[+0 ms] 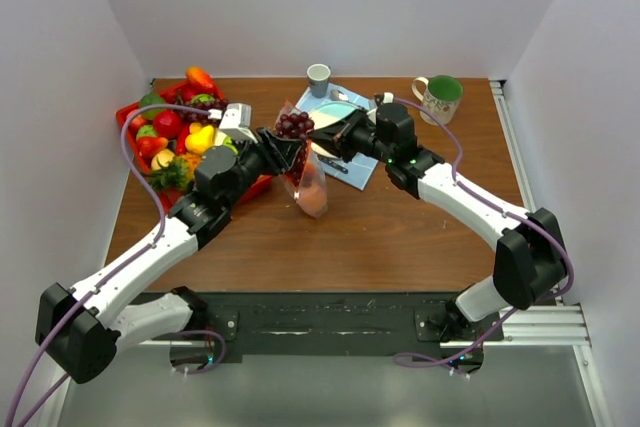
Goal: Place the food in the zip-top bag and seal the zipper
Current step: Place the fake fruit in the zipper food storage bag.
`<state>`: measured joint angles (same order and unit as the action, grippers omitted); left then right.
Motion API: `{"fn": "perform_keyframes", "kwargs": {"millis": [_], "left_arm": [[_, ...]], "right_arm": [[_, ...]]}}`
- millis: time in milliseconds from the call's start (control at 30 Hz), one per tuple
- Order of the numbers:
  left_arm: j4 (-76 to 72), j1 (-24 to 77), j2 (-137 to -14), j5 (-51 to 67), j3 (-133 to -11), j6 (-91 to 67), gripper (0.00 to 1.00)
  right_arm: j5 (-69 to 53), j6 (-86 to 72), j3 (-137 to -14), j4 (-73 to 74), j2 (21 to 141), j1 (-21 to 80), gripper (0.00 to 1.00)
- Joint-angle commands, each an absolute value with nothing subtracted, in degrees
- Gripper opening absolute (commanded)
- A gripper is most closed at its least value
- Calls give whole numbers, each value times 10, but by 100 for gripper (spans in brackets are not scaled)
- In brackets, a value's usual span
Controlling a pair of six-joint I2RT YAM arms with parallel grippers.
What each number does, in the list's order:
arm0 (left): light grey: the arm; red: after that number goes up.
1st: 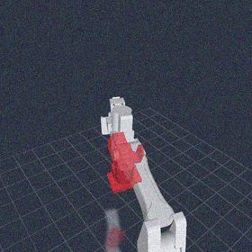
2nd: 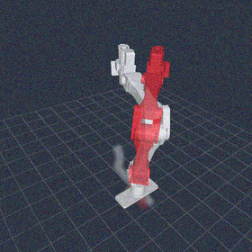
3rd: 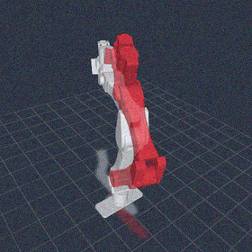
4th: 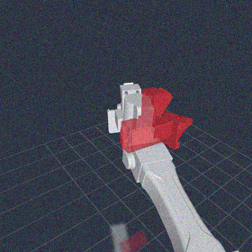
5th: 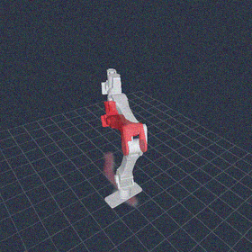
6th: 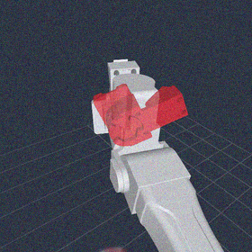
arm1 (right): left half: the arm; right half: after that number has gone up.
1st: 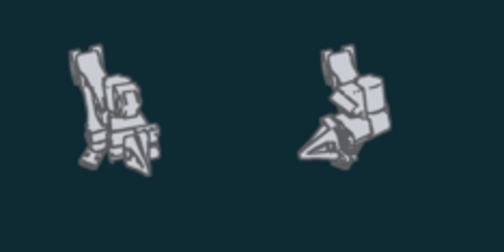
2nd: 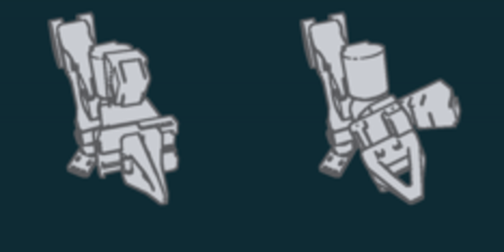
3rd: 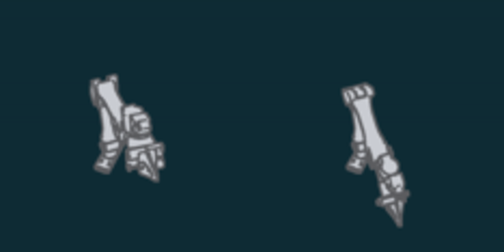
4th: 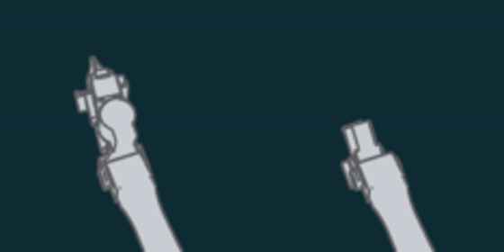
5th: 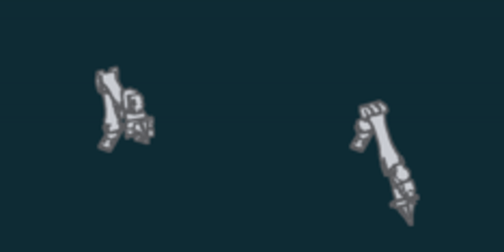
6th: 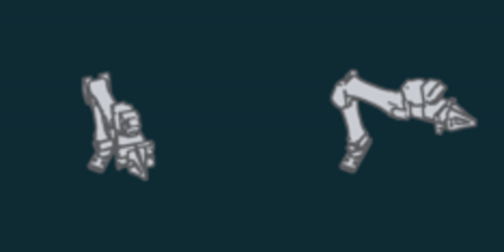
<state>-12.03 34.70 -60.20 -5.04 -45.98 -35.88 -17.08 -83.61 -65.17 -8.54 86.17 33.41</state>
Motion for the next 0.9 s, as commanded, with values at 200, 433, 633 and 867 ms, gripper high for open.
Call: {"fn": "perform_keyframes", "kwargs": {"millis": [200, 433, 633, 867], "left_arm": [[-85, 352, -589, -71, -487, -310, 52], [-1, 352, -572, -116, -553, -314, 57], [166, 352, -606, -221, -603, -307, 51], [174, 352, -655, -251, -552, -307, 45]], "right_arm": [[-201, -859, -660, -146, 856, 336, 0], [-184, -824, -661, -104, 845, 336, 0], [-179, -817, -653, -98, 832, 336, 0], [-166, -793, -657, -70, 817, 336, 0]]}}
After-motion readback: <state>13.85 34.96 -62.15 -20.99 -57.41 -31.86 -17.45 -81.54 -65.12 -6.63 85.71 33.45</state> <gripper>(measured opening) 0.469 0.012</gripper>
